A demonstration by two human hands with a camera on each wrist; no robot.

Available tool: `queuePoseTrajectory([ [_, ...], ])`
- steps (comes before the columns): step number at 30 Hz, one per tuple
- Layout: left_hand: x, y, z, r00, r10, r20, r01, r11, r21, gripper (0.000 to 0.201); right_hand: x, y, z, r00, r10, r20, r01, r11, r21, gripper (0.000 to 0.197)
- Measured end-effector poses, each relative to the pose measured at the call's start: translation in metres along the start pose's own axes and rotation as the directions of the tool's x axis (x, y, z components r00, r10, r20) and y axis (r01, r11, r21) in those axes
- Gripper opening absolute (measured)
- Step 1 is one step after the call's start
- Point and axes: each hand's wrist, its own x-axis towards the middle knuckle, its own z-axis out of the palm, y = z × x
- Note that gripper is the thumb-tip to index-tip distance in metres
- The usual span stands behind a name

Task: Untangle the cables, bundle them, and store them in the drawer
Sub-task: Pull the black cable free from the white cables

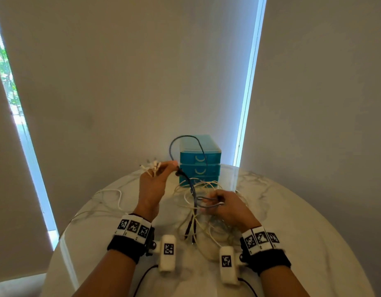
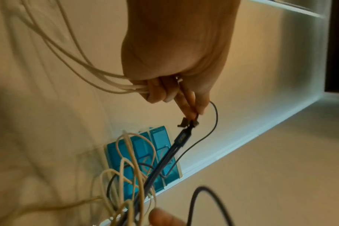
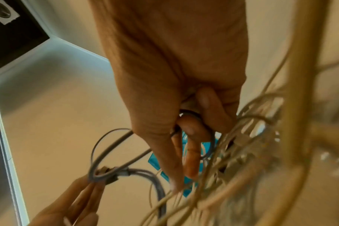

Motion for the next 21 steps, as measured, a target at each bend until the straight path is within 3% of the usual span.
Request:
queuePoseTrajectory([
  [3, 0.011, -0.001, -0.013, 0.984, -0.077, -0.160, 0.038, 0.972, -0.234, 0.015, 0.001, 0.007, -0.008, 0.997, 0.049, -0.059, -0.057, 0.989, -0.138, 0.030],
  [6, 0.013, 0.002, -0.018, 0.988, -0.088, -0.127, 0.043, 0.945, -0.325, 0.011, 0.001, 0.003, -0.012, 0.994, 0.027, -0.107, -0.038, 0.994, -0.103, 0.026],
  [8, 0.010, 0.002, -0.015, 0.994, -0.076, -0.084, 0.050, 0.959, -0.281, 0.013, -0.001, -0.012, -0.009, 0.984, -0.049, -0.174, 0.062, 0.996, 0.070, 0.022],
  [10, 0.006, 0.003, -0.008, 0.997, -0.075, -0.035, 0.065, 0.974, -0.216, 0.017, -0.005, -0.033, -0.001, 0.978, -0.097, -0.183, 0.123, 0.983, 0.139, 0.036],
  [12, 0.003, 0.005, -0.003, 0.997, -0.066, 0.025, 0.070, 0.982, -0.178, 0.022, -0.005, -0.047, 0.009, 0.984, -0.146, -0.098, 0.148, 0.989, 0.009, 0.044],
  [15, 0.001, 0.004, -0.003, 0.996, -0.050, 0.079, 0.062, 0.987, -0.148, 0.028, 0.008, -0.052, 0.017, 0.979, -0.196, -0.051, 0.180, 0.957, -0.229, 0.029],
  [17, 0.002, 0.004, -0.007, 0.993, -0.055, 0.106, 0.072, 0.984, -0.164, 0.030, 0.018, -0.057, 0.009, 0.973, -0.203, -0.106, 0.172, 0.954, -0.247, 0.012],
  [19, 0.003, 0.006, -0.011, 0.985, -0.062, 0.159, 0.087, 0.984, -0.155, 0.034, 0.024, -0.066, -0.006, 0.967, -0.209, -0.148, 0.177, 0.962, -0.207, 0.012],
  [21, 0.004, 0.007, -0.013, 0.970, -0.088, 0.227, 0.095, 0.995, -0.018, 0.034, 0.027, -0.077, -0.024, 0.947, -0.201, -0.252, 0.173, 0.976, -0.130, 0.013],
])
